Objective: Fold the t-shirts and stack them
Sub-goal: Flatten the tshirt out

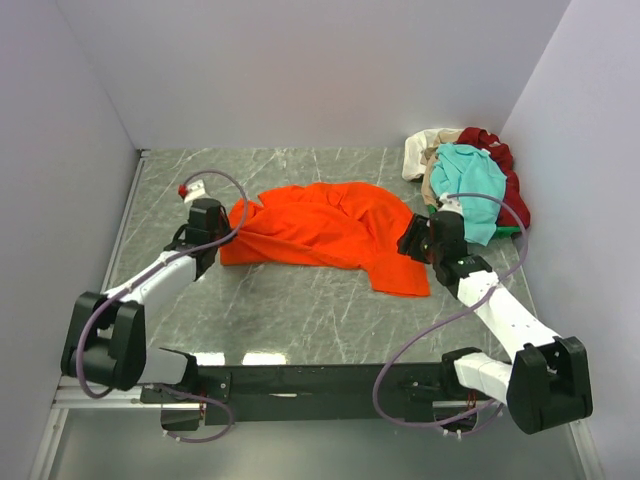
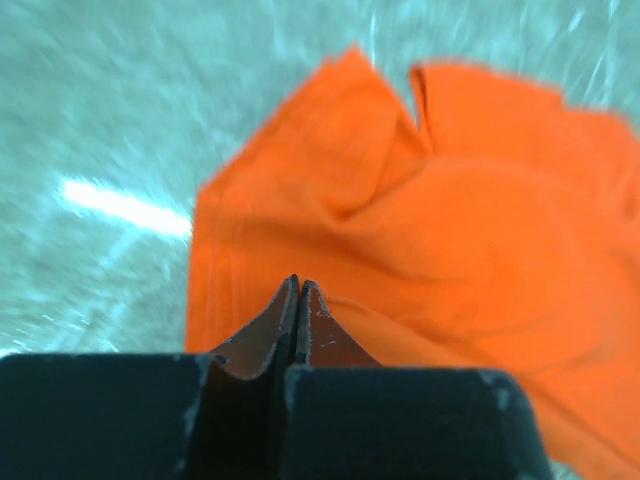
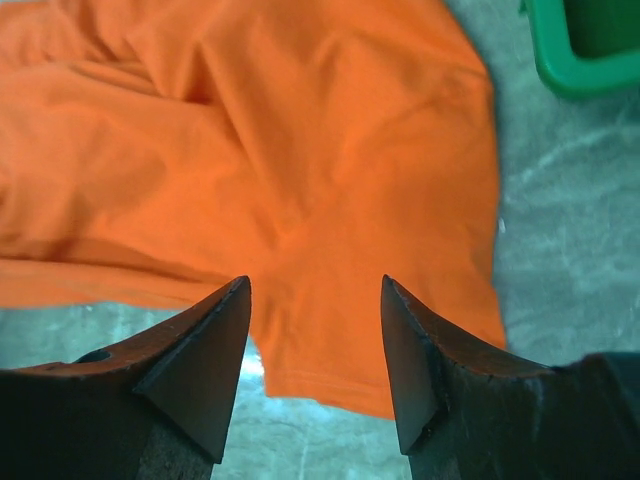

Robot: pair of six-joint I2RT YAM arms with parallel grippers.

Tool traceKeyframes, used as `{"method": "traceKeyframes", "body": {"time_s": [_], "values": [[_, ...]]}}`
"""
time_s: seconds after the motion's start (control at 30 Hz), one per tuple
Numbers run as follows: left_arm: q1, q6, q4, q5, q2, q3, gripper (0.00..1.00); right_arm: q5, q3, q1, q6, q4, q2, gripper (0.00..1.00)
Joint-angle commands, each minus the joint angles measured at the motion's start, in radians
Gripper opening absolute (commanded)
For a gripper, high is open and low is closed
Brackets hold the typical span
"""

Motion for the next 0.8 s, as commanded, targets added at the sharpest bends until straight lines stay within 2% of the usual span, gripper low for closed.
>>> {"method": "traceKeyframes", "body": {"time_s": [0.0, 0.33, 0.77], "values": [[0.045, 0.046, -0.013, -0.076, -0.049, 0.036, 0.00, 0.020, -0.028, 0.006, 0.009, -0.022, 0.013, 0.61], [0.159, 0.072, -0.010, -0.054, -0.059, 0.025, 0.00, -0.026, -0.036, 0.026, 0.058, -0.088, 0.106, 0.53], [0.196, 0.079, 0.005, 0.018, -0.081, -0.004, 0.00, 0.006, -0.105, 0.194, 0.154, -0.159, 0.127, 0.50]]}}
